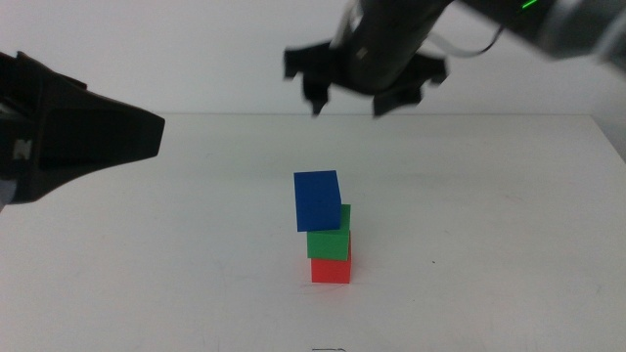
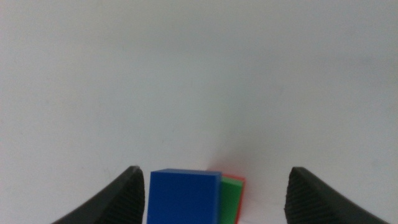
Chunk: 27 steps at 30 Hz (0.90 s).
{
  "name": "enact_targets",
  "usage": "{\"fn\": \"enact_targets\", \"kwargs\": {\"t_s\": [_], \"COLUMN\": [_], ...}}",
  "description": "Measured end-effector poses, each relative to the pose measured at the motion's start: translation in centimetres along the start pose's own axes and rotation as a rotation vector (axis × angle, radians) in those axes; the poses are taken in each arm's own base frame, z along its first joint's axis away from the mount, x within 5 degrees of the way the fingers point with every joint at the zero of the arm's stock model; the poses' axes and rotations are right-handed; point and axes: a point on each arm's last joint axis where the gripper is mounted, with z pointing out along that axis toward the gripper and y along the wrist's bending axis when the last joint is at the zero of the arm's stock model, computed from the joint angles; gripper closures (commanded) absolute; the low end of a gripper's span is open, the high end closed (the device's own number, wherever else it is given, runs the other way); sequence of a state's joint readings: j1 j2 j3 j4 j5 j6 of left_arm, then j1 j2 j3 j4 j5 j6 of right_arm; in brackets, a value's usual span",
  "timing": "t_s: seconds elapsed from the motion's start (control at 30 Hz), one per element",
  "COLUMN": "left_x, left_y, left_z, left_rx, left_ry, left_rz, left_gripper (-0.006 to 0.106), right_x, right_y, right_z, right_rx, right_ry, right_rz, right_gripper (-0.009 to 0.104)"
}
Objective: Stack red cubes first, then green, then blue cubes in a specific spot.
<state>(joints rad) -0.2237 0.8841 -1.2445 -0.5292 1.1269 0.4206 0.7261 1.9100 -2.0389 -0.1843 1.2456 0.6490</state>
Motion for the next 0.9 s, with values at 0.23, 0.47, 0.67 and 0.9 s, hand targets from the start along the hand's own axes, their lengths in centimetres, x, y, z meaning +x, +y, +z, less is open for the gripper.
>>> {"fn": "enact_targets", "kwargs": {"t_s": [0.23,0.47,0.67,0.9], "left_x": [0.0,0.0,0.0,0.0], "left_y": [0.0,0.0,0.0,0.0], "left_z": [0.0,0.0,0.0,0.0], "left_rx": [0.000,0.000,0.000,0.000], "left_ry": [0.000,0.000,0.000,0.000], "left_rz": [0.000,0.000,0.000,0.000], "left_gripper": [0.011,0.011,0.011,0.011], "right_x": [-0.7,3.6,9.3,11.3], "right_y": [-5.6,-14.6,-19.7,-21.1], "right_z": [-7.2,-14.0,-18.0,-18.1], "right_rx": [0.005,0.011,0.054,0.087], "right_ry": [-0.116,-0.360,-0.607,-0.649], "right_rz": [-0.029,0.029,0.039,0.050], "right_gripper": [0.037,0.037,0.037,0.037]}}
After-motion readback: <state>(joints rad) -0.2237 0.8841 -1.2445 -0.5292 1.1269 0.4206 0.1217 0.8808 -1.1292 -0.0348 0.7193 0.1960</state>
